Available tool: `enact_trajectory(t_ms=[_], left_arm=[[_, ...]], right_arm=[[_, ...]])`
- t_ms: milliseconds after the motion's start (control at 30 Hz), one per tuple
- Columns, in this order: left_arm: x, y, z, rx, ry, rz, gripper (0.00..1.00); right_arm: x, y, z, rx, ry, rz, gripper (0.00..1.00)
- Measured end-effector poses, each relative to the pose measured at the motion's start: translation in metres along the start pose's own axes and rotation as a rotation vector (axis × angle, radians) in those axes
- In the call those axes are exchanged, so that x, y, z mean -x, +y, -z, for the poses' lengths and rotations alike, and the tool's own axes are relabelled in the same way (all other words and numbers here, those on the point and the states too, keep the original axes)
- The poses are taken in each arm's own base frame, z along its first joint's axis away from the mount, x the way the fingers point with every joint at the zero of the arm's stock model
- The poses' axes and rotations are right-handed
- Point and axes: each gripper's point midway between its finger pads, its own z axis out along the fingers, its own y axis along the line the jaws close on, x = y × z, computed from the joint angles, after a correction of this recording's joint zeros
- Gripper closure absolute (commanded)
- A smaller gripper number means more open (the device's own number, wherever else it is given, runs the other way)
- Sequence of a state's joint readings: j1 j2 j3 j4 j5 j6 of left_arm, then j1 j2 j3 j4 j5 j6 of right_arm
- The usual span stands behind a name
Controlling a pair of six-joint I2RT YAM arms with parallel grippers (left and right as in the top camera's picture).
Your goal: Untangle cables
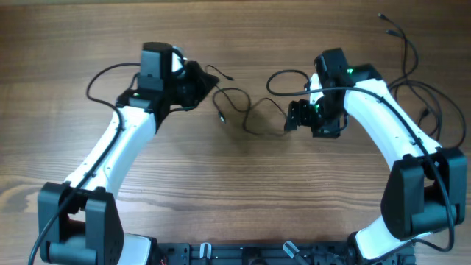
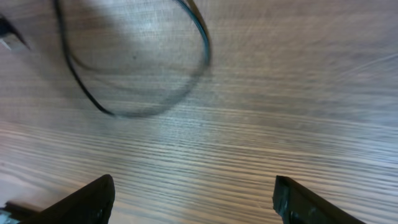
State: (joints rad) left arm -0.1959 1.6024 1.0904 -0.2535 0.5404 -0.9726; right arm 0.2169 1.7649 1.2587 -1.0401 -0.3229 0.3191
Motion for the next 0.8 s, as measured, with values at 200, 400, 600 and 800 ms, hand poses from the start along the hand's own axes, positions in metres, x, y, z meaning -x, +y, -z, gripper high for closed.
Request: enact_trajectory(t_ms=[200, 400, 600, 800], left_arm=[[0.014, 0.013, 0.005, 0.045, -0.048, 0.003, 0.96], [0.013, 0.016, 0.005, 0.056, -0.048, 0.007, 0.96], [0.011, 0.02, 0.006, 0.071, -0.038, -0.026, 0.96], [0.011, 0.02, 0.006, 0.074, -0.035, -0.03, 0.96]], right_arm=[[0.006, 0.014, -0.036, 0.106, -0.054, -0.167, 0.18], [0.02, 0.045, -0.055, 0.213, -0.141, -0.277, 0.23], [0.028, 0.068, -0.069, 0.262, -0.231, -0.435, 0.28], [0.046, 0.071, -0.068, 0.286, -0.318, -0.542, 0.48]])
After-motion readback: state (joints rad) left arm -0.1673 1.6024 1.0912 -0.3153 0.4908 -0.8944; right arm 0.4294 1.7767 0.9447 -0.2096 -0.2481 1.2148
